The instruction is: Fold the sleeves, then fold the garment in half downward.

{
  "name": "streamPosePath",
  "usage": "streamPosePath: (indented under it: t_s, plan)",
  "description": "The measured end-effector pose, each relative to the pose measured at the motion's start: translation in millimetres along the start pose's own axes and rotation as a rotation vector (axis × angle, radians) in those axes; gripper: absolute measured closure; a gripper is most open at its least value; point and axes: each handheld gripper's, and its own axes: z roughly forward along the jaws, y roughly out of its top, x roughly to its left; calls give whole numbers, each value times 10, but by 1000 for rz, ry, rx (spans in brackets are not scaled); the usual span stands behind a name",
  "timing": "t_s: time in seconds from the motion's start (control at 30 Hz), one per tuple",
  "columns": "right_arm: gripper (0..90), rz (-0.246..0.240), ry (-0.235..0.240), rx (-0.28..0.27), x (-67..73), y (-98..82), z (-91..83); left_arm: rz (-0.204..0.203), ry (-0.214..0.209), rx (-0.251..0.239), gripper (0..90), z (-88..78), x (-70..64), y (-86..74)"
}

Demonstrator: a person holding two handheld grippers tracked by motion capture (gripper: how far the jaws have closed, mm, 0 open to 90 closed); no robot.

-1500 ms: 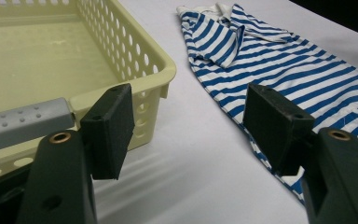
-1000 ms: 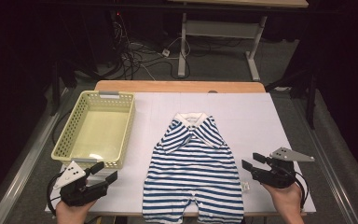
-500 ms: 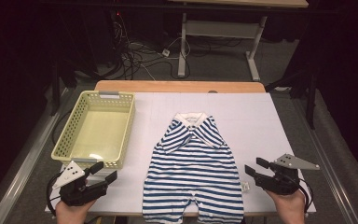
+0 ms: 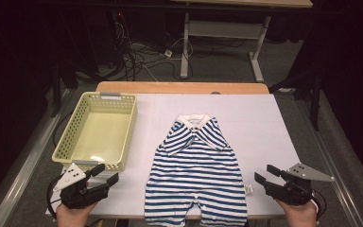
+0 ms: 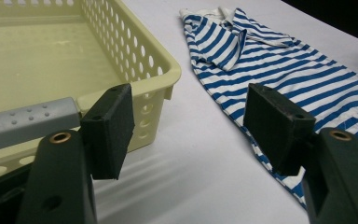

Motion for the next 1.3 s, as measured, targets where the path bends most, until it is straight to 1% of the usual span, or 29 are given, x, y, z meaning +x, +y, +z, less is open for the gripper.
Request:
streamPosePath:
  t_s: [0.2,0.47,0.6,0.7,0.9,1.07,1.2,1.3]
  plan:
    - [382,1,-6,-1,-18,-38,-29,0,2,0,327,0,3,0]
    - [379,16,-23,-3,-39,-119,-90,-1,3,0,327,0,5,1]
    - [377,41,-31,6,-69,-191,-118,0,3,-3,327,0,5,0]
    - [374,55,-38,18,-84,-221,-103,-2,0,-7,328,-4,10,0]
    - [374,46,-45,22,-67,-222,-69,11,-12,-5,329,-2,-2,2]
    - [372,55,-47,14,-75,-218,-74,22,-21,0,331,1,-18,2]
    - [372,42,-43,13,-68,-215,-65,33,-22,6,331,18,-41,7]
    - [372,42,-44,14,-71,-221,-68,36,-20,9,332,30,-55,12]
